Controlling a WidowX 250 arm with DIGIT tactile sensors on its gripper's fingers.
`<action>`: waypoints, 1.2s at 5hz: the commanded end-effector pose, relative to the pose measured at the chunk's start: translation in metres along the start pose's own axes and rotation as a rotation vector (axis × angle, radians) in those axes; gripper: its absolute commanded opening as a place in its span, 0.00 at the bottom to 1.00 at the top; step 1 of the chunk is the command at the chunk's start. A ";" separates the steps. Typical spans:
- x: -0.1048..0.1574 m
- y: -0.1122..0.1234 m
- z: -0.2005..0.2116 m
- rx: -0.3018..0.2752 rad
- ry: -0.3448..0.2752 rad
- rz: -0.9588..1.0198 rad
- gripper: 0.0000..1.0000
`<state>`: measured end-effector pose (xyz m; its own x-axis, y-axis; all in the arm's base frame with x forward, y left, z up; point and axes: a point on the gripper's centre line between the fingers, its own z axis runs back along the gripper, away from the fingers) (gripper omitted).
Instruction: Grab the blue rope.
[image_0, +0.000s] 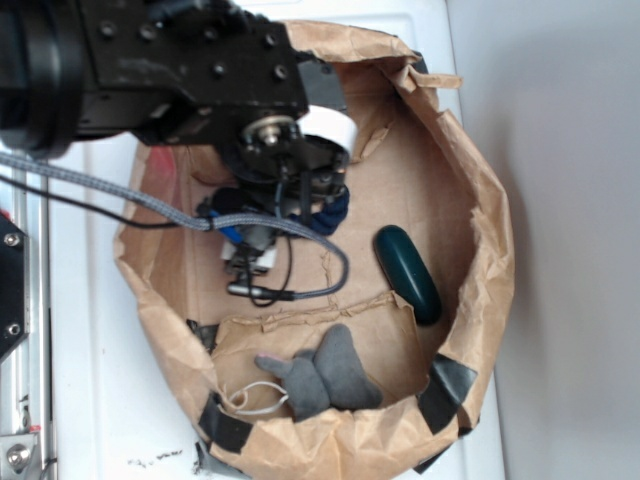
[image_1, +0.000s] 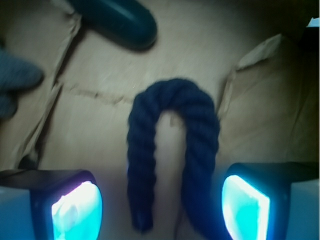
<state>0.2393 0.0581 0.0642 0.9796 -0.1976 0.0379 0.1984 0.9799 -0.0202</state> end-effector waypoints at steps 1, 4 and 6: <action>0.002 0.015 0.007 0.056 -0.090 -0.035 1.00; 0.007 0.027 -0.009 0.247 -0.187 -0.136 1.00; 0.015 0.026 -0.037 0.302 -0.140 -0.153 1.00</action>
<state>0.2549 0.0821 0.0309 0.9207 -0.3642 0.1403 0.3112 0.9020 0.2993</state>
